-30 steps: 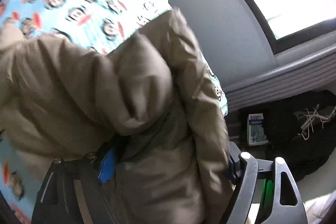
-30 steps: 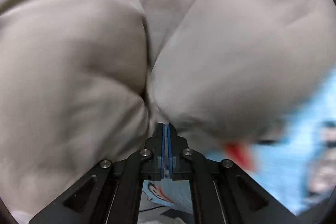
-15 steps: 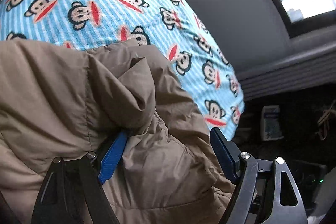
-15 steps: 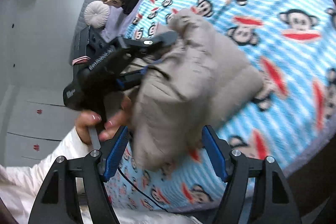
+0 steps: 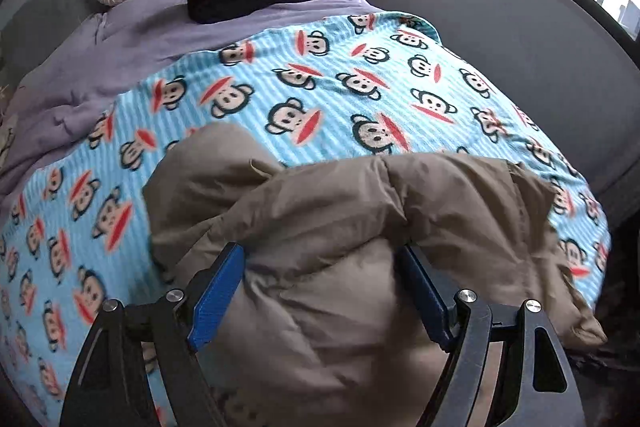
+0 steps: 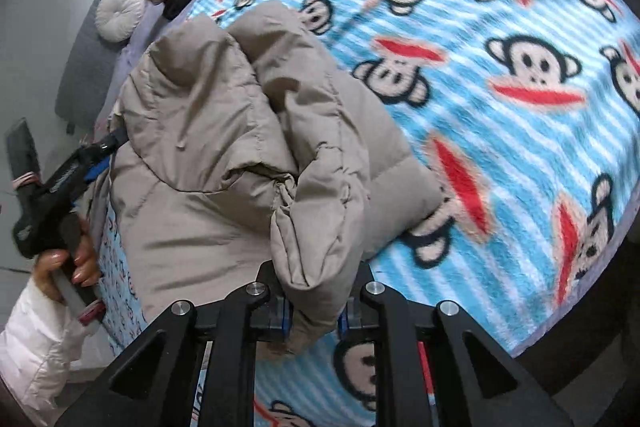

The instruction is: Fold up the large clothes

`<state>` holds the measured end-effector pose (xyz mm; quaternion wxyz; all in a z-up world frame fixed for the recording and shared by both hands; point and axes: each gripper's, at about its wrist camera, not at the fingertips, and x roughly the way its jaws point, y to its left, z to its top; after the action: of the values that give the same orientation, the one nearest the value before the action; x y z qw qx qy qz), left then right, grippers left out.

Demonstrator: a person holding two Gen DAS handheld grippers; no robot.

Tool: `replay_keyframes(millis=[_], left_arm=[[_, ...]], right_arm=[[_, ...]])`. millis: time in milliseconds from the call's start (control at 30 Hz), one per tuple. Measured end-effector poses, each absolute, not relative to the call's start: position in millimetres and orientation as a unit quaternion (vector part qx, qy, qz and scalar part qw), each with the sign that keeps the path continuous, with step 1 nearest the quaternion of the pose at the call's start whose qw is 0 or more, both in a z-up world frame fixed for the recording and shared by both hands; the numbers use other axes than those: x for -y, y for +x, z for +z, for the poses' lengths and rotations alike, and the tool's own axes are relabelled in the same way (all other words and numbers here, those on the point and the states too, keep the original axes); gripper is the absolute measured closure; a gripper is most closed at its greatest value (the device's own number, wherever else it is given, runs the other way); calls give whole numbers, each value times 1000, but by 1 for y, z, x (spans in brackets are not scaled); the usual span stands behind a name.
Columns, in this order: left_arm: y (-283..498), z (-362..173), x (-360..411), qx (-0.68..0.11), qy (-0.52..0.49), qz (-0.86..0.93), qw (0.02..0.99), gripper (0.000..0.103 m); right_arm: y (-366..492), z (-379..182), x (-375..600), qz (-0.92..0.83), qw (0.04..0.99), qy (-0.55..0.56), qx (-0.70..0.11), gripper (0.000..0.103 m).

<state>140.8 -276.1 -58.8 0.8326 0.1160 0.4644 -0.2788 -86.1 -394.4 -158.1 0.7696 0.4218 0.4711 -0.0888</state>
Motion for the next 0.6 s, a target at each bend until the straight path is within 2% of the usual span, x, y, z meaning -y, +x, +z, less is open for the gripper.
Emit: replay_keyframes(millis=[200,267,333,500,600], left_arm=[[141,-85,346,-456,126,-299,829,23],[137,-89,364,-460,143,-300,824,23],[136,-92,374,-461,154,-295,823,23],[141,-96,371,-472,148,-292,819,23],[142,-99,372,-476,151,-290,816,22]], right_arm=[[-102,-175,424,-120,757,440,-467,84],[-105,-187,443,-122,737,468,-472,82],[-109,-189,461,-121,722,492,-472,75],[-135,-134,498,-182,773,434,-425,74],[-115,-108,506,-113,814,411,-395,74]])
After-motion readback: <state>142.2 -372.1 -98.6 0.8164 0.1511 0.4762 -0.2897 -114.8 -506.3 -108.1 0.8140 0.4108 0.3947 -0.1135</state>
